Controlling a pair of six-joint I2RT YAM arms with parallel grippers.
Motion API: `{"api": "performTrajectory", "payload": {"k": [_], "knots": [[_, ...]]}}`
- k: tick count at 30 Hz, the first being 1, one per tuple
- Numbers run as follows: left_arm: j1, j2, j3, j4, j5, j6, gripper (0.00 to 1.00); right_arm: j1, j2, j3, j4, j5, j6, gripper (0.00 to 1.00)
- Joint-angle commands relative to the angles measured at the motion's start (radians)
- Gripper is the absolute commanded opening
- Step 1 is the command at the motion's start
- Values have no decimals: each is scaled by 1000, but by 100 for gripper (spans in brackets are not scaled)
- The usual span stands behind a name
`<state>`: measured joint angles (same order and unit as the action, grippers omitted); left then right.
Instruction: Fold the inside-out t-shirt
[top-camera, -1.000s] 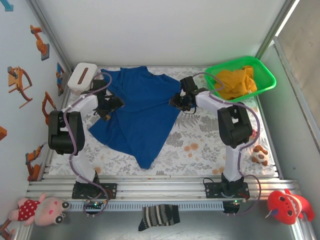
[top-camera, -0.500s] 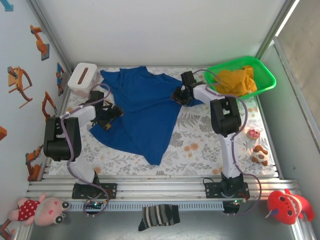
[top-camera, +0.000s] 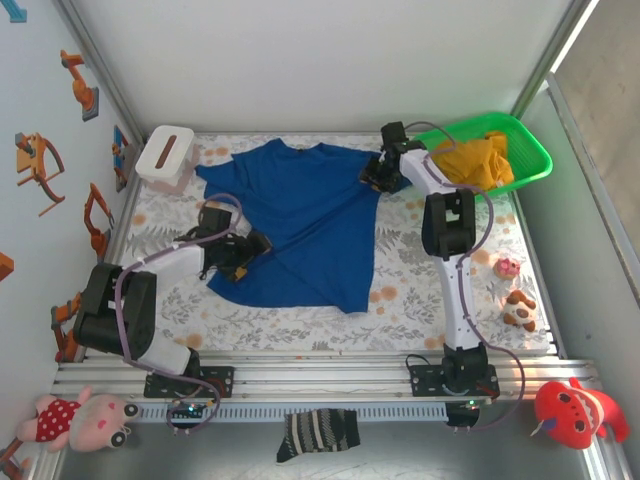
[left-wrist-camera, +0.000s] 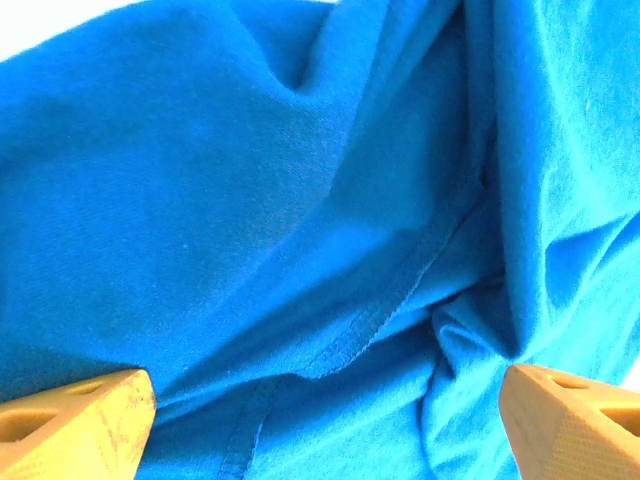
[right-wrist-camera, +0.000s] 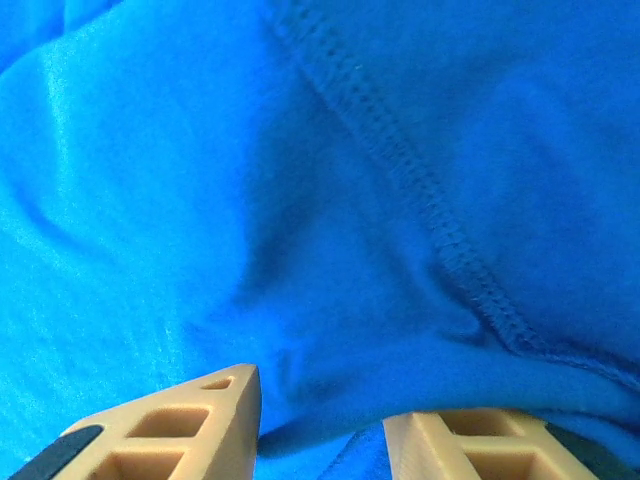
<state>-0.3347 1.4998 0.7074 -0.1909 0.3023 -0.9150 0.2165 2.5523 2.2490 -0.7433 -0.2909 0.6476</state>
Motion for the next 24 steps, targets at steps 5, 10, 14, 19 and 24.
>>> {"api": "performTrajectory", "payload": {"k": [5, 10, 14, 19, 24], "knots": [[-53, -62, 44, -244, -131, -101, 92, -74, -24, 5, -63, -14, -103, 37], [4, -1, 274, -390, -200, 85, 93, -53, -269, -272, 78, -95, -92, 37], [15, 50, 386, -453, -196, 212, 91, -32, -493, -552, 197, -119, -75, 37], [-30, 46, 380, -475, -219, 296, 87, -5, -691, -774, 232, -108, -97, 38], [-56, 51, 314, -406, -216, 282, 87, 2, -800, -869, 233, -64, -94, 38]]}}
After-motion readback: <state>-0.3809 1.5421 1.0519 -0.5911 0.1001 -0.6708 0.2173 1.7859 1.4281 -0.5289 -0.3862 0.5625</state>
